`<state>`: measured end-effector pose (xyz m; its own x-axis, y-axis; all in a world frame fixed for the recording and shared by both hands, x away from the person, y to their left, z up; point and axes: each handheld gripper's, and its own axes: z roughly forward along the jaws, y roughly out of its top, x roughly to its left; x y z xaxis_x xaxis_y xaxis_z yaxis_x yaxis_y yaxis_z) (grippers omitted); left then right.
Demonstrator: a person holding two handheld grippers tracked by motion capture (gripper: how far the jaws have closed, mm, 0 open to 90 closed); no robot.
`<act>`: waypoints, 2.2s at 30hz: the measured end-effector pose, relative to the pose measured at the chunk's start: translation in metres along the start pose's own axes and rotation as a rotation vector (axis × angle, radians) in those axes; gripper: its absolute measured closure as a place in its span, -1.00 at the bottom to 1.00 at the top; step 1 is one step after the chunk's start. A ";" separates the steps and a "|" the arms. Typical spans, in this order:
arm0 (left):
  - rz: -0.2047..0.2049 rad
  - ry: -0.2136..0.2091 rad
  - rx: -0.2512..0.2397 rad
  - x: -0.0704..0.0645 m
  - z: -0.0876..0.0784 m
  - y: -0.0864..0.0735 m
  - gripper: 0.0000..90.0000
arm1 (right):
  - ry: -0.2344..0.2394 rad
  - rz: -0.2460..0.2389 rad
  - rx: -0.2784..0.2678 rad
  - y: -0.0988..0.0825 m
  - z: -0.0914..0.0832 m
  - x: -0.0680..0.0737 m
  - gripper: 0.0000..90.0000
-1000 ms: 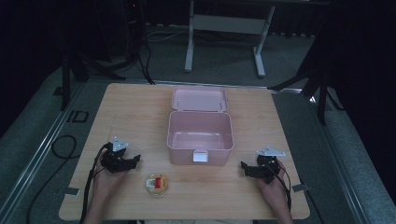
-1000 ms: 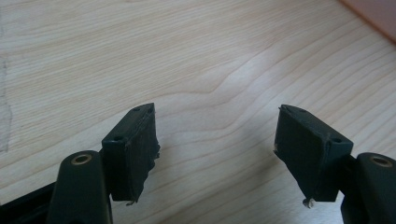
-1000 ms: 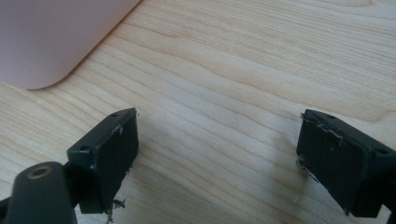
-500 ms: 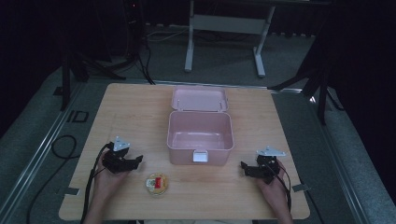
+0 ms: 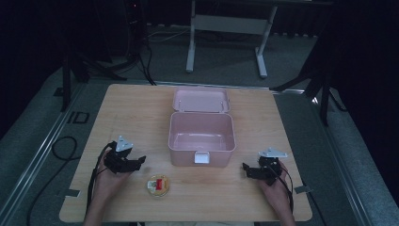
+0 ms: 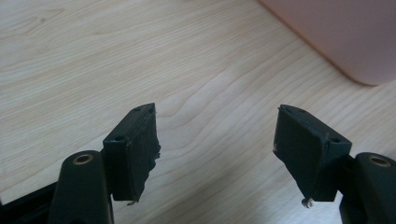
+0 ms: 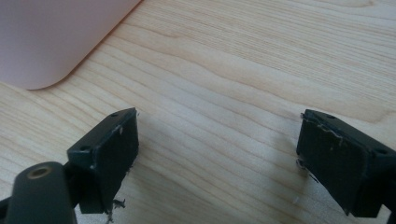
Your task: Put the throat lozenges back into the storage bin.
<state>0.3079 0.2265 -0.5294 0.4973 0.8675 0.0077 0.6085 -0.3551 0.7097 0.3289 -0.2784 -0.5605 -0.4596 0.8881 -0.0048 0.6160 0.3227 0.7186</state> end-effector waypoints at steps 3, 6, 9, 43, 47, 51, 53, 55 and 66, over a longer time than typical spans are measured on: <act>0.027 -0.016 0.011 -0.003 -0.001 0.005 -0.31 | 0.000 -0.001 0.000 0.000 0.000 0.000 -0.72; 0.035 -0.015 0.018 -0.005 -0.001 0.007 -0.31 | 0.000 -0.001 0.000 0.000 0.000 0.000 -0.72; 0.044 -0.021 0.023 -0.005 0.000 0.009 -0.31 | 0.001 0.000 0.000 0.000 0.000 0.000 -0.72; 0.193 -0.058 0.115 -0.016 -0.020 0.029 -0.34 | 0.000 0.000 0.000 0.000 0.000 0.000 -0.72; 0.210 -0.062 0.124 -0.018 -0.020 0.031 -0.34 | 0.000 -0.001 0.000 0.000 0.000 0.000 -0.72; 0.234 -0.073 0.140 -0.019 -0.021 0.035 -0.34 | 0.000 -0.001 0.000 0.000 0.000 0.000 -0.72; 0.240 -0.075 0.143 -0.020 -0.022 0.036 -0.34 | 0.000 -0.001 0.000 0.000 0.000 0.000 -0.72; 0.248 -0.078 0.149 -0.021 -0.023 0.038 -0.34 | 0.000 0.000 0.000 0.000 0.000 0.000 -0.72; 0.302 -0.106 0.197 -0.027 -0.027 0.044 -0.35 | 0.000 0.000 -0.001 0.000 0.000 0.000 -0.72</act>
<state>0.3048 0.1970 -0.4789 0.7274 0.6764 0.1160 0.5269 -0.6587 0.5372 0.3290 -0.2783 -0.5606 -0.4600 0.8879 -0.0048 0.6150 0.3225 0.7195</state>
